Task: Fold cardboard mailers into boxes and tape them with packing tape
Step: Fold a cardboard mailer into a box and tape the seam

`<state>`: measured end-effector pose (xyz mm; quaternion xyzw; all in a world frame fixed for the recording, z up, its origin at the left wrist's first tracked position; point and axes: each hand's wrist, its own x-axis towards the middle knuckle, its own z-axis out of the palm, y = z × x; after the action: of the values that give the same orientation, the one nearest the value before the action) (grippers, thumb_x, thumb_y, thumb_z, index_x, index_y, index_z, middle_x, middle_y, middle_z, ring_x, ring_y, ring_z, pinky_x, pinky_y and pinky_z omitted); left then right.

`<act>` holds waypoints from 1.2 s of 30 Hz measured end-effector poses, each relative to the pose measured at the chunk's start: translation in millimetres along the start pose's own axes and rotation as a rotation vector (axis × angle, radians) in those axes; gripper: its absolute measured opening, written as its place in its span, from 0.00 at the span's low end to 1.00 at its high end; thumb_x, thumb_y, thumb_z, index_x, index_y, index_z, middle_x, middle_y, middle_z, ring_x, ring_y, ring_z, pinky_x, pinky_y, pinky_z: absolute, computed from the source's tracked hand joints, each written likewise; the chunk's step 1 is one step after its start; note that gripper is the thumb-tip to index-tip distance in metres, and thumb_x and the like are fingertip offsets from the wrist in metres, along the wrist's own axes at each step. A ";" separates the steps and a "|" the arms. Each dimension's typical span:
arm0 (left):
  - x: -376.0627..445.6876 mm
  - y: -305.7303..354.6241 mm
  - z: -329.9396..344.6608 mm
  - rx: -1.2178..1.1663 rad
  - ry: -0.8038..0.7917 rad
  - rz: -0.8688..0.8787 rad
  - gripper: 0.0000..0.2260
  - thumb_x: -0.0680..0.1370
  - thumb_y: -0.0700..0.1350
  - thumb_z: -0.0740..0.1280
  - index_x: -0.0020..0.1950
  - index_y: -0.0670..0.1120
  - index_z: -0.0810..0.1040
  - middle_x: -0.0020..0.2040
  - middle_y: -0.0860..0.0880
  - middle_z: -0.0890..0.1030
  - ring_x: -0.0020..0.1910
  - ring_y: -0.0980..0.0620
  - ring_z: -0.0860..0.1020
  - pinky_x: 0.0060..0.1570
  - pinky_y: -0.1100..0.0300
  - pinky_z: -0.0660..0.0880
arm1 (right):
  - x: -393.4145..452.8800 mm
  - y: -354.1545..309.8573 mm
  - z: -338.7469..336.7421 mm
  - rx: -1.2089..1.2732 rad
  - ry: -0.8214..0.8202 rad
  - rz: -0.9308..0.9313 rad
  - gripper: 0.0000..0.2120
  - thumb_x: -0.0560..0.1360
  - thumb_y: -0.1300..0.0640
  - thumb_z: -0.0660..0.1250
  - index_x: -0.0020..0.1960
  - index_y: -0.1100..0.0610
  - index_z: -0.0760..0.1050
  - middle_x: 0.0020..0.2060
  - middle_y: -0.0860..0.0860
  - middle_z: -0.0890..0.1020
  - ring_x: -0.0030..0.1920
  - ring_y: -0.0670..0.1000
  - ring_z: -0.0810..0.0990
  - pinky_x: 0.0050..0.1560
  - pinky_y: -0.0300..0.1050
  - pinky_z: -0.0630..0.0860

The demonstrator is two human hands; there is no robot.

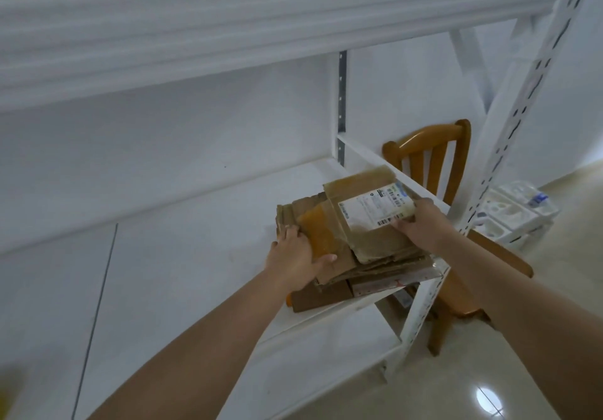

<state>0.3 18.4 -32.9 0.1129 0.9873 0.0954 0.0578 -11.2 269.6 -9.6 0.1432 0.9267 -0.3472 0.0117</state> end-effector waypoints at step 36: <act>-274.3 -331.7 -108.8 -0.273 0.607 0.086 0.21 0.79 0.32 0.61 0.71 0.45 0.72 0.67 0.48 0.76 0.68 0.52 0.72 0.66 0.66 0.63 | -166.3 -280.4 178.9 0.219 -0.389 -0.170 0.26 0.79 0.38 0.57 0.52 0.60 0.78 0.36 0.54 0.86 0.36 0.53 0.85 0.43 0.48 0.81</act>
<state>180.7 -382.1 31.7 0.1120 0.9319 0.2587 -0.2282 57.7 -90.3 54.3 -0.0044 0.8725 -0.4665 0.1452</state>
